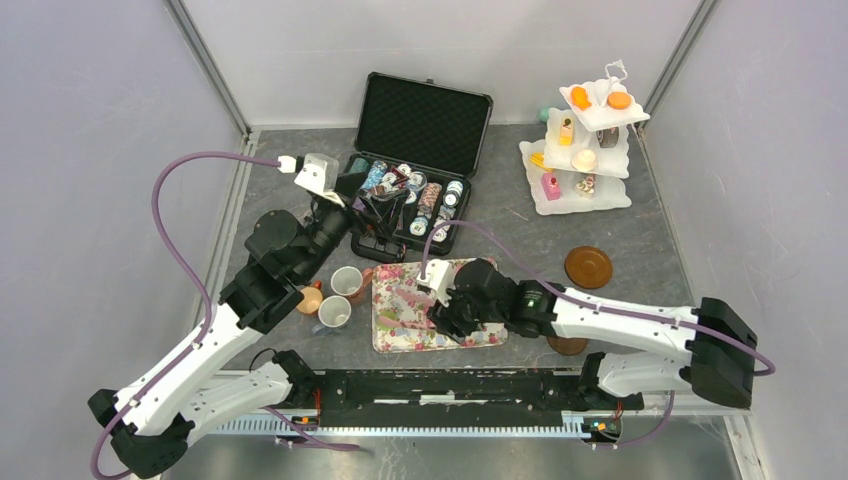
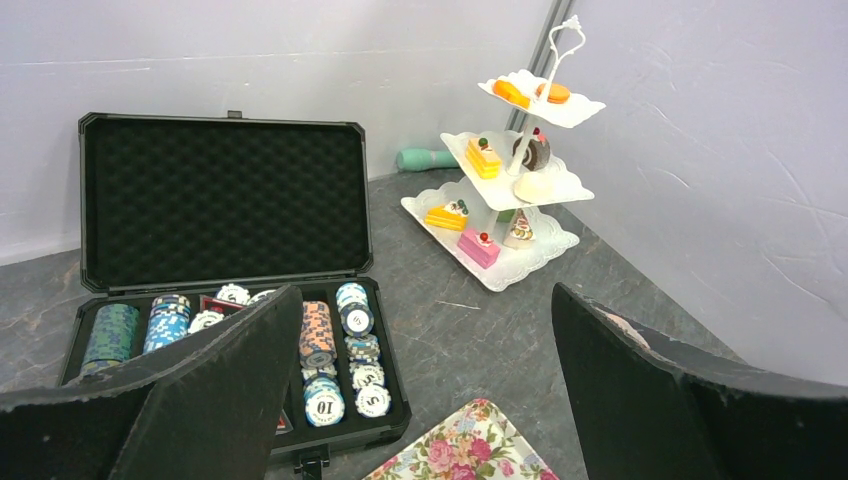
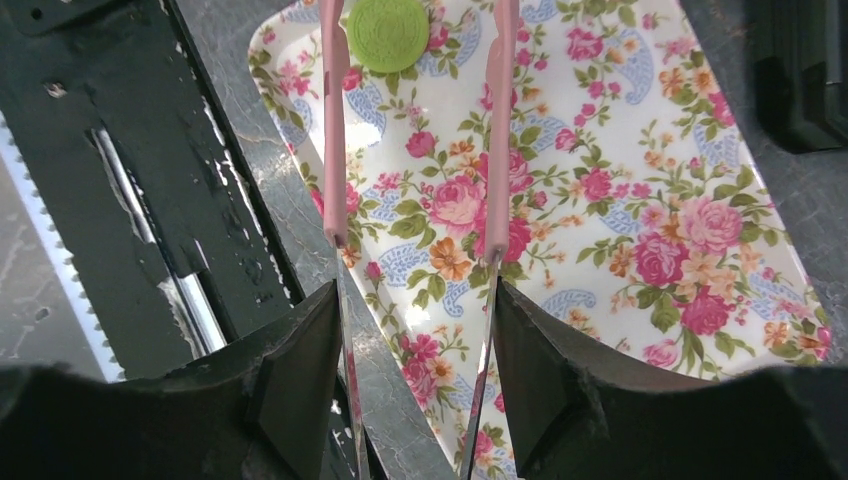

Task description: Serve the afternoon tea

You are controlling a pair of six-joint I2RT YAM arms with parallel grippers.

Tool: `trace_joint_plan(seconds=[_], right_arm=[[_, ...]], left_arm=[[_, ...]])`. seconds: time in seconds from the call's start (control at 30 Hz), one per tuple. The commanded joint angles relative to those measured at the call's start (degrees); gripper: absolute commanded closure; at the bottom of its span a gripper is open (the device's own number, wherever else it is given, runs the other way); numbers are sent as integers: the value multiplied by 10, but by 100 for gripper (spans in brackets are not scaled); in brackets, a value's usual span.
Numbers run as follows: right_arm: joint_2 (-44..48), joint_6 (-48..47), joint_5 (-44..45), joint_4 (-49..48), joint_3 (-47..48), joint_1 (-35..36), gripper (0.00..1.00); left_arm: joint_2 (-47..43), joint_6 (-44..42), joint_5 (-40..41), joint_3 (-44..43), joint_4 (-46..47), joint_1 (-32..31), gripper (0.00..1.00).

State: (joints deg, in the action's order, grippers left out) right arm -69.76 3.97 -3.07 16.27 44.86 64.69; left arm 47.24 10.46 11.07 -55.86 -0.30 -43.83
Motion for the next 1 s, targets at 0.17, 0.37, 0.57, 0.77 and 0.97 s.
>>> trace_joint_plan(seconds=[0.17, 0.37, 0.57, 0.77, 0.97], right_arm=[[-52, -24, 27, -35, 23, 30, 39], [-73, -22, 23, -58, 23, 31, 40], [-89, -24, 21, -57, 28, 32, 42], [-91, -26, 26, -50, 36, 33, 50], [-81, -24, 46, -46, 34, 34, 60]], left_arm=[[1, -11, 9, -5, 18, 2, 0], [2, -11, 8, -5, 18, 2, 0], [3, -11, 5, -6, 17, 2, 0], [5, -11, 3, -7, 16, 2, 0], [7, -11, -1, -7, 16, 2, 0]])
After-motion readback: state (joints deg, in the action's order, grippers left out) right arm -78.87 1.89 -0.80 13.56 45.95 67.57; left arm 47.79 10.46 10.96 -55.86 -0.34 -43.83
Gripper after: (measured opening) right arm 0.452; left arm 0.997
